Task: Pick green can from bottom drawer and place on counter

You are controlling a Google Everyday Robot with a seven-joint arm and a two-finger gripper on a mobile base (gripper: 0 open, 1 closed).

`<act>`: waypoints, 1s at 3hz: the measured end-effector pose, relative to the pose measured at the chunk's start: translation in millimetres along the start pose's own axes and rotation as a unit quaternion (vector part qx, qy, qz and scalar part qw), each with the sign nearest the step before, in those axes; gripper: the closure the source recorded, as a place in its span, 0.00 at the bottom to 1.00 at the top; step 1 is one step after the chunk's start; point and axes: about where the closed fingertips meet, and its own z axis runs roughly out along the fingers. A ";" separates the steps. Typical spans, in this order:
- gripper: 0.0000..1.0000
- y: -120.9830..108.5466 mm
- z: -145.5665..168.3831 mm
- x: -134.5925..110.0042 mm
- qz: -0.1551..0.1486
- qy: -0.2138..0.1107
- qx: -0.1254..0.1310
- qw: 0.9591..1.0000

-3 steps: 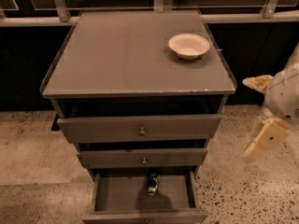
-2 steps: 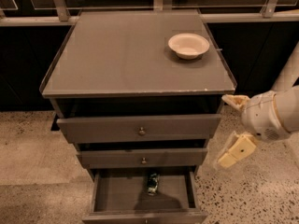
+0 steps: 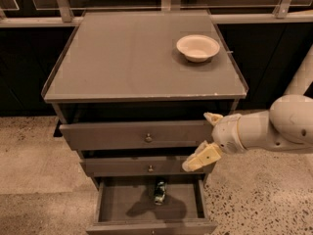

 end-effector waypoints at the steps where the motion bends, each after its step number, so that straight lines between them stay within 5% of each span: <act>1: 0.00 -3.3 1.8 -2.0 0.000 -0.002 0.006 1.000; 2: 0.00 3.8 2.5 -2.5 -0.008 -0.006 0.010 1.000; 3: 0.00 22.7 21.6 31.4 0.019 -0.024 0.015 0.999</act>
Offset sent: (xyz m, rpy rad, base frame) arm -0.0074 0.0063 -0.0007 -0.0043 -0.0534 -0.0087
